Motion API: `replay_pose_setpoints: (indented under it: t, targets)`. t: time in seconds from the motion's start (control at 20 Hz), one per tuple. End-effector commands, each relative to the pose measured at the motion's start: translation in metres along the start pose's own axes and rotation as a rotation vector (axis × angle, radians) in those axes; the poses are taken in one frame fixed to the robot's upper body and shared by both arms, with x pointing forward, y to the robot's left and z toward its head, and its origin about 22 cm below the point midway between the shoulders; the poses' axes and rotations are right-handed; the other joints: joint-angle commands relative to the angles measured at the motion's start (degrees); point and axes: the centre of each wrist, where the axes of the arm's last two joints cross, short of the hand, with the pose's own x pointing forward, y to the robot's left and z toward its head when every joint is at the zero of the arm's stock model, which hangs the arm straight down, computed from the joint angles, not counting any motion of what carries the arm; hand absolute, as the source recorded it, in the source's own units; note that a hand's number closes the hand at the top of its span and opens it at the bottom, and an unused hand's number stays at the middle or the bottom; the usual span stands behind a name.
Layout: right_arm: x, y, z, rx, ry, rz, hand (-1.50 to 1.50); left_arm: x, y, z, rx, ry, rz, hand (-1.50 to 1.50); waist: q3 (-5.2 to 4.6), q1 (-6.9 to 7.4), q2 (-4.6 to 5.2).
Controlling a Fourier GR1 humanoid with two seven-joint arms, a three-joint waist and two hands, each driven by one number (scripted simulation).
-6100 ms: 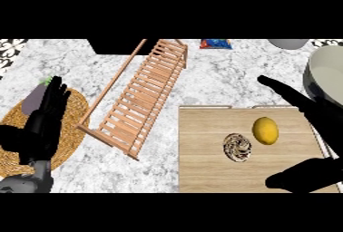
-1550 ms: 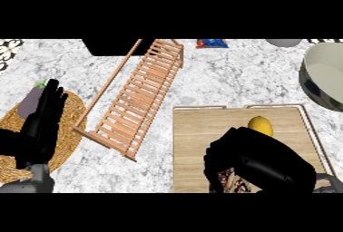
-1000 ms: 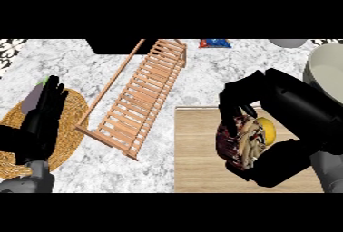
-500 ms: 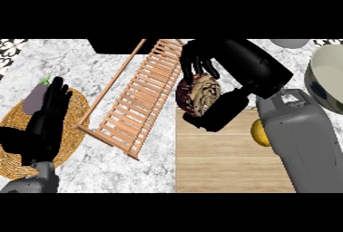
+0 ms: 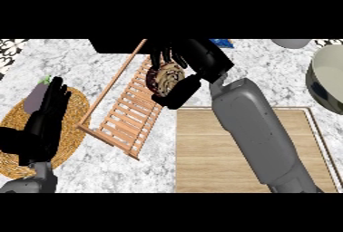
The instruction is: Pick the cupcake from the tray and place it in the tiered shelf
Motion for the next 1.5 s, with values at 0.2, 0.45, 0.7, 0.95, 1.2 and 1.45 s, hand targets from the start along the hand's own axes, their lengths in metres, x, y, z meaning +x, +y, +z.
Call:
replay_pose_setpoints:
  t: [0.2,0.45,0.7,0.95,1.2,1.45]
  targets:
    - [-0.028,0.037,-0.026,-0.017,-0.011,-0.009,1.5,0.005,-0.005,0.003,-0.005,-0.008,-0.012,0.0,0.01,0.33,0.0]
    - [-0.027,0.03,-0.041,-0.083,0.063,-0.112,1.5,0.004,0.005,0.0,-0.018,0.004,0.003,0.0,0.0,0.87,0.09]
    - [-0.035,0.042,-0.056,0.025,0.08,-0.127,-1.5,0.008,-0.011,-0.024,-0.031,0.004,0.006,0.0,-0.01,0.91,0.34]
    - [-0.035,0.039,-0.057,0.092,0.048,-0.185,-1.5,-0.005,-0.008,-0.008,-0.003,0.002,0.003,0.0,0.0,0.02,0.0]
    - [-0.043,0.036,-0.056,0.025,-0.028,-0.287,-1.5,0.007,-0.003,-0.007,-0.019,-0.003,-0.002,0.0,0.02,0.18,0.01]
    - [-0.044,-0.011,-0.062,-0.074,-0.019,-0.4,-1.5,-0.009,-0.003,0.003,-0.018,0.01,-0.001,0.0,0.0,0.04,0.08]
